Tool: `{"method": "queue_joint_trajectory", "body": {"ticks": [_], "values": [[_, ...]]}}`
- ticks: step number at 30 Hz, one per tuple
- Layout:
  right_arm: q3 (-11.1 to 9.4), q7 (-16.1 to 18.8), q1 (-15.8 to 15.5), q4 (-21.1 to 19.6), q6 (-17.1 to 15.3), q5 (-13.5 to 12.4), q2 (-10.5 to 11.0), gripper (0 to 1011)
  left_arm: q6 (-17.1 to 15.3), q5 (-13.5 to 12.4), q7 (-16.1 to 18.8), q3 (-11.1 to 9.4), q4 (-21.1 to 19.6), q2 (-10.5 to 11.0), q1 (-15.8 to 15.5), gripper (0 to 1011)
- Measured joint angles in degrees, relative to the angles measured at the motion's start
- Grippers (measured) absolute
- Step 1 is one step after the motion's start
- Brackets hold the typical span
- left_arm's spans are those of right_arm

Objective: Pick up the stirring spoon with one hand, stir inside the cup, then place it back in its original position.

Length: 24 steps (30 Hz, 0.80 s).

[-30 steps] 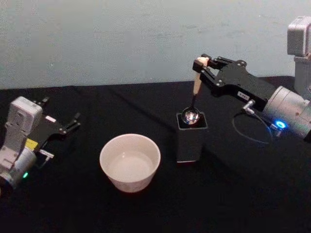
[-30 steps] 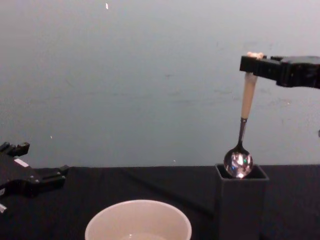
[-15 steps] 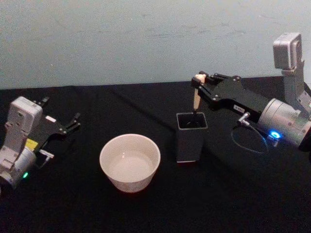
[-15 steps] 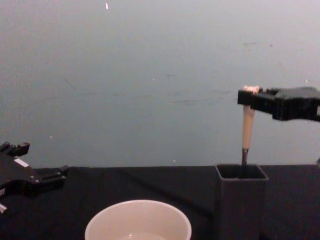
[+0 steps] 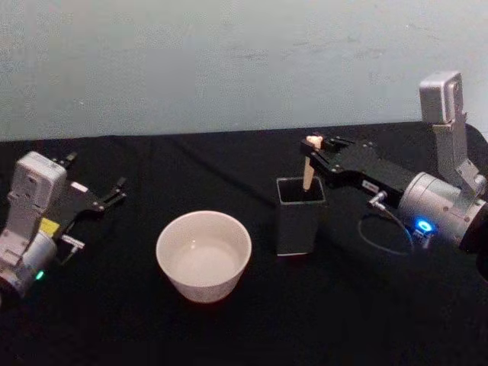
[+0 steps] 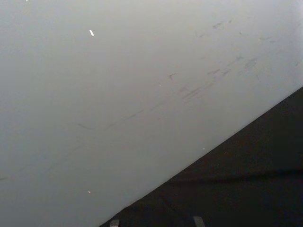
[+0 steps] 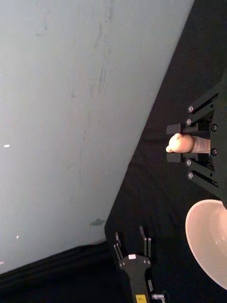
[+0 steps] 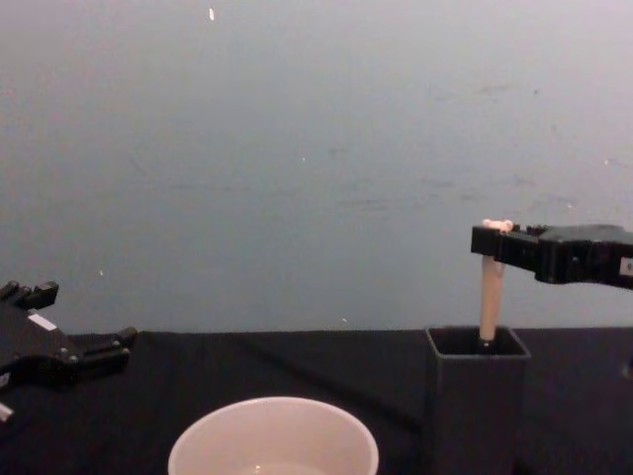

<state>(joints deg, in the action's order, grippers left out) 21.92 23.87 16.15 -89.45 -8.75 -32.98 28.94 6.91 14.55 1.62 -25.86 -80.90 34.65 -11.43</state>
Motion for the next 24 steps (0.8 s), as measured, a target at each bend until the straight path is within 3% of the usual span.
{"method": "queue_joint_trajectory", "body": {"ticks": [24], "values": [[-1.43,-3.35,-1.71,0.66,-1.73,-1.27,-1.21,216,0.00,0.00,0.00,0.00,0.00,0.00,0.00,1001]]}}
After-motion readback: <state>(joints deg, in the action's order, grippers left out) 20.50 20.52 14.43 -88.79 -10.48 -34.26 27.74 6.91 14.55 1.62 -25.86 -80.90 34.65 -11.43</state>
